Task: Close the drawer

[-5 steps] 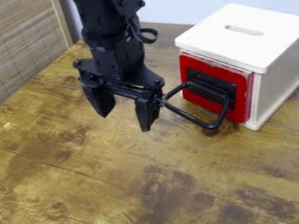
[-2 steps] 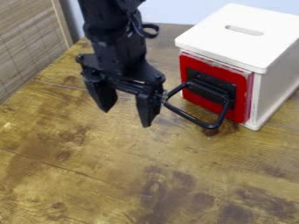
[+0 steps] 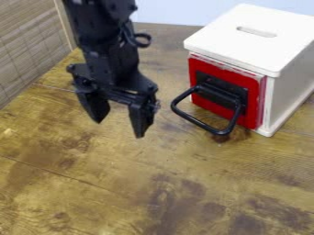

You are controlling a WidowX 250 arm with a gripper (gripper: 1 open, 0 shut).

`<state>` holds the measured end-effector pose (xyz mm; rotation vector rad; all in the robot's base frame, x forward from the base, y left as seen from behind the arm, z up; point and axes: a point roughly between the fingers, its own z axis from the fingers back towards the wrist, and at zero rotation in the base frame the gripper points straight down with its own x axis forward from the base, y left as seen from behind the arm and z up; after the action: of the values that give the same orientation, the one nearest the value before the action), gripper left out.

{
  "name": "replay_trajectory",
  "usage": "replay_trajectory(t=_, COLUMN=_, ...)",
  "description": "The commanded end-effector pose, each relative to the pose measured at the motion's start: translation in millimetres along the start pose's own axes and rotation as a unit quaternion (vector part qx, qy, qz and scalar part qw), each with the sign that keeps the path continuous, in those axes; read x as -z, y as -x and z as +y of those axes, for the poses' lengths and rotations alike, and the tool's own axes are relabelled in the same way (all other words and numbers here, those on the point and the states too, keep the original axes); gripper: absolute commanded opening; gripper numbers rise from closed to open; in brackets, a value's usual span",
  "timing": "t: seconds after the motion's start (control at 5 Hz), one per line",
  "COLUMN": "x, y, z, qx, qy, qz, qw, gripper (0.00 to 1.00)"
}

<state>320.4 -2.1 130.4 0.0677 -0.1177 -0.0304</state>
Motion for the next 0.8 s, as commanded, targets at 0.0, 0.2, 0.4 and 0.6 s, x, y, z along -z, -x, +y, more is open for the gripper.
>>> replay_trajectory(t=0.0, x=-26.3, y=-5.2, z=7, qx=0.002, qy=-0.009, qz=-0.033, qw=0.9994, gripper=1.00)
replay_trajectory(t=0.2, x=-29.7, y=-6.9, z=5, qx=0.014, qy=-0.008, qz=-0.035, qw=0.9992, gripper=1.00)
replay_trajectory(t=0.4, x=-17.8, y=-6.8, z=13, qx=-0.001, qy=-0.010, qz=-0.019, qw=0.9998, gripper=1.00)
replay_trajectory(t=0.6, x=-10.1, y=-9.6, z=13, qx=0.000, qy=-0.009, qz=-0.004, qw=0.9999, gripper=1.00)
